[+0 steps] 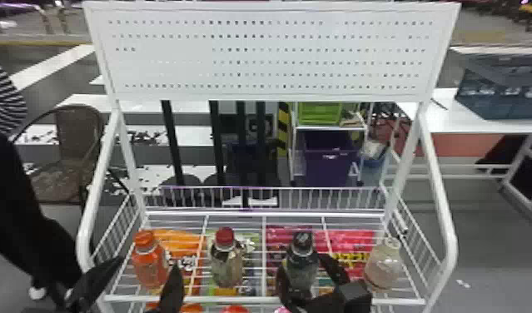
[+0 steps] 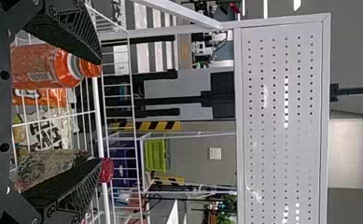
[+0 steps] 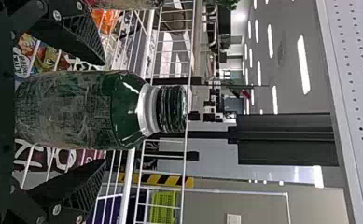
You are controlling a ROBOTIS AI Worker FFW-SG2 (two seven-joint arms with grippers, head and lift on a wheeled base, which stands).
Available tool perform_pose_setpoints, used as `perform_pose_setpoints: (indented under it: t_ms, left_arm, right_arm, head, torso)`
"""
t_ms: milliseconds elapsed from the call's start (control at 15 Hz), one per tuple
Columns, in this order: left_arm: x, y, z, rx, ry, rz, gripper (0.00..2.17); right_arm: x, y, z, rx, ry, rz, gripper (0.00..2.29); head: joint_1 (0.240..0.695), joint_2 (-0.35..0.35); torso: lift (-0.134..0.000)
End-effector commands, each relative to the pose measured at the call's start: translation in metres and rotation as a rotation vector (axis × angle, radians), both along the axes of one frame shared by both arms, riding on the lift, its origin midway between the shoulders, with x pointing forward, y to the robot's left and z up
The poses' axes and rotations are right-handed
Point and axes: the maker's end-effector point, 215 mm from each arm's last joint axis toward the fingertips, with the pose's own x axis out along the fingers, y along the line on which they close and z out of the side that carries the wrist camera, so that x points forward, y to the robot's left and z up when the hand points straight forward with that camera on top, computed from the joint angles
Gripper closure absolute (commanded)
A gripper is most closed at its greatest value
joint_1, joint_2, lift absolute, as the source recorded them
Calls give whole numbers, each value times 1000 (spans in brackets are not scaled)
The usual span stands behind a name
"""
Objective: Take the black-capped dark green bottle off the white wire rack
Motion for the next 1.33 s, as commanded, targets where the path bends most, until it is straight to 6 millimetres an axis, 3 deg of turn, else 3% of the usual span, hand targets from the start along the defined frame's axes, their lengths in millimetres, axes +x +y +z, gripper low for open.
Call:
perform_pose_setpoints:
  t_ms: [0, 133, 200, 467, 733, 1133, 1267]
  left_arm:
    - [0, 1, 2, 0, -4, 1, 144]
    - [0, 1, 1, 1, -3, 2, 144]
    - [1, 1, 0, 0, -1, 2, 144]
    - [2, 1, 1, -4, -4, 4, 144]
    - [1, 1, 2, -8, -5, 7, 144]
    - [1, -2, 3, -25, -12, 15, 144]
    - [1, -1, 5, -22, -15, 19, 144]
  right_arm:
    - [3, 0, -5, -7, 27, 0, 495]
    - [0, -3, -8, -3, 40, -4, 1220]
    - [-1, -5, -4, -3, 32, -4, 1409]
    - [-22, -5, 31, 19, -5, 2, 1416]
    - [-58, -38, 64, 10, -11, -32, 1413]
    - [-115, -124, 104, -56, -50, -128, 1409]
    - [-137, -148, 125, -63, -102, -159, 1409]
  head:
    - [499, 0]
    - [499, 0]
    - [499, 0]
    - [499, 0]
    - [499, 0]
    - [499, 0]
    - [499, 0]
  torso:
    - [0]
    - [0]
    - [0]
    - [0]
    - [0]
    - [0]
    - [0]
